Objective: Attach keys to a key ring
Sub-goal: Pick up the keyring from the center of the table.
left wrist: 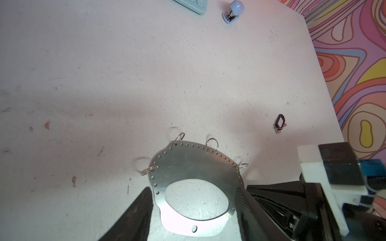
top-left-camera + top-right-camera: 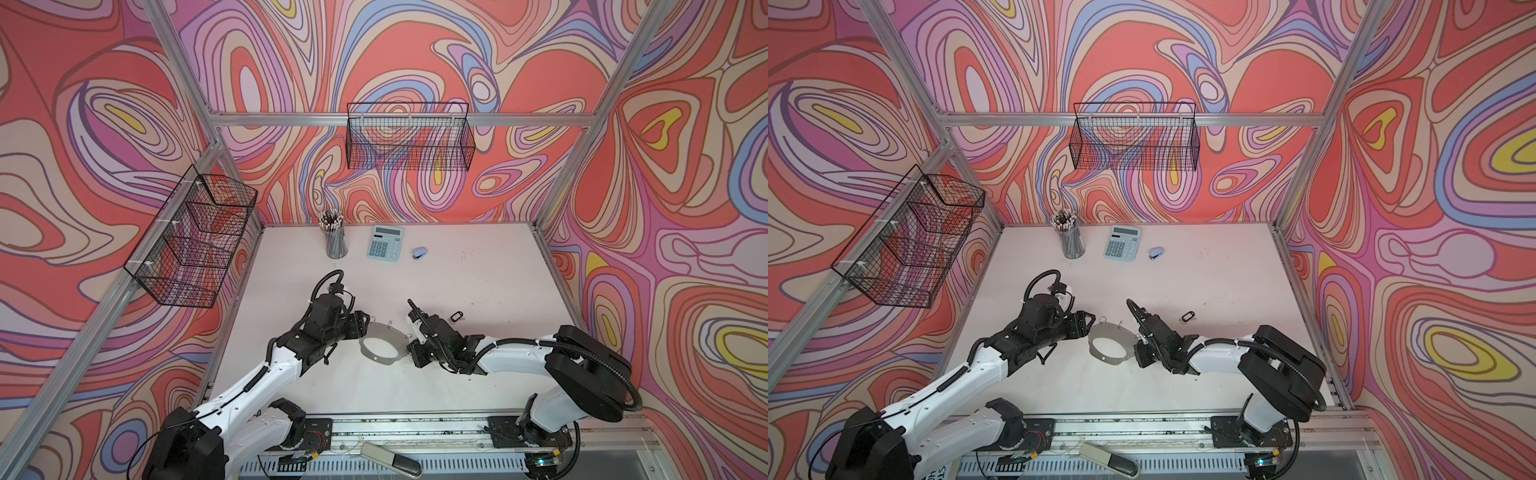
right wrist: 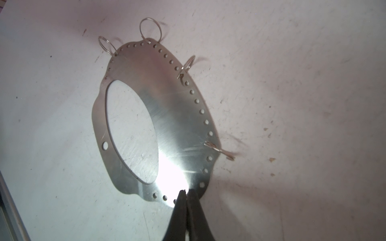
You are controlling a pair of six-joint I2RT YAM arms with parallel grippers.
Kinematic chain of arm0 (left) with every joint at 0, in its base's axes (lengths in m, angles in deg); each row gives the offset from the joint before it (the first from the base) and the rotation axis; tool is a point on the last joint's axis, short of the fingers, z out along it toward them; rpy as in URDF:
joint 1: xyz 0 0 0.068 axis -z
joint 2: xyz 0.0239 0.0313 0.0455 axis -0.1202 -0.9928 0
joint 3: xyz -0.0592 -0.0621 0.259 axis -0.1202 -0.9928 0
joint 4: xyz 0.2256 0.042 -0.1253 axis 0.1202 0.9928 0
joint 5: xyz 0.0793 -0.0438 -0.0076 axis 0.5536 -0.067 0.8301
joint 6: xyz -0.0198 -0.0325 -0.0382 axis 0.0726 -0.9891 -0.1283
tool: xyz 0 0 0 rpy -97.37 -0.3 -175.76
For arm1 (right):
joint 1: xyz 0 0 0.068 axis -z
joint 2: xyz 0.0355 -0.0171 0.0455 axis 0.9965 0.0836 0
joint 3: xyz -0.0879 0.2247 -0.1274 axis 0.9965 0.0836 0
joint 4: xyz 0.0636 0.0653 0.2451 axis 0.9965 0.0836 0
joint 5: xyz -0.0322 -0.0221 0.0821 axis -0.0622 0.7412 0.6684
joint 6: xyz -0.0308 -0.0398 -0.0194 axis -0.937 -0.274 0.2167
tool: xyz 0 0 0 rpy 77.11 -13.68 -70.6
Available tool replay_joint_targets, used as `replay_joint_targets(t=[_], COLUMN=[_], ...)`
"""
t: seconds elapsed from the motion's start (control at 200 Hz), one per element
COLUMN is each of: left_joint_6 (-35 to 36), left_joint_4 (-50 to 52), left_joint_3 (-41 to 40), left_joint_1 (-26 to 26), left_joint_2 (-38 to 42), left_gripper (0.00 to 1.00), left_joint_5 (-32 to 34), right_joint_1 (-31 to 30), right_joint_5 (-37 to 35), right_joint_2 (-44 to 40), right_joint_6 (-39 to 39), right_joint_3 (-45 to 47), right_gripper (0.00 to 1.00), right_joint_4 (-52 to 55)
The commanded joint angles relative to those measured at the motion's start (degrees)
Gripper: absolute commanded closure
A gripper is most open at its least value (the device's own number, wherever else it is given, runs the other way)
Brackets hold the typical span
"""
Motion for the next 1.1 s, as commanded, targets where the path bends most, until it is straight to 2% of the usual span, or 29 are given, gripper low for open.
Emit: replay_joint_targets(t=[0.0,0.19,0.436,0.661,0.846,0.957,1.097], left_joint_6=[0.22,-0.47,0.79,4.16,5.93,3.8,-0.35], left_joint_4=[1.09,-0.61,-3.45,-5.03,-10.63,-16.64,-26.89], left_joint_3=[1.16,4.65,12.0,19.38,20.2,19.72,19.46], left_joint_1=[-0.31,-0.32,-0.25,-0.25,-0.76,-3.24,-4.63], left_joint_2=[1.39,2.52,3.24,3.11,5.61,6.48,4.82], left_gripper=[0.34,0.34,0.34,0.35,0.35,0.39,0.4], left_joint_5=[-0.68,-2.55,-5.79,-8.14,-11.21,-18.18,-28.84], right_joint_1=[-0.2,-0.17,-0.07,2.49,9.05,12.28,13.33], right_joint_5=[-2.37,-4.96,-4.93,2.34,13.65,19.79,25.98], right_joint_2=[-4.72,-15.21,-19.04,-19.26,-20.15,-20.16,-18.93], right_joint_6=[-1.8,-7.31,-15.36,-18.43,-12.06,-6.72,-0.69], right_joint_3=[0.13,-0.02,-6.15,-12.26,-12.27,-12.02,-12.39], right_gripper=[1.0,1.0,1.0,1.0,1.0,1.0,1.0], right_joint_4=[-0.61,-6.16,-12.97,-20.31,-33.01,-40.53,-48.68])
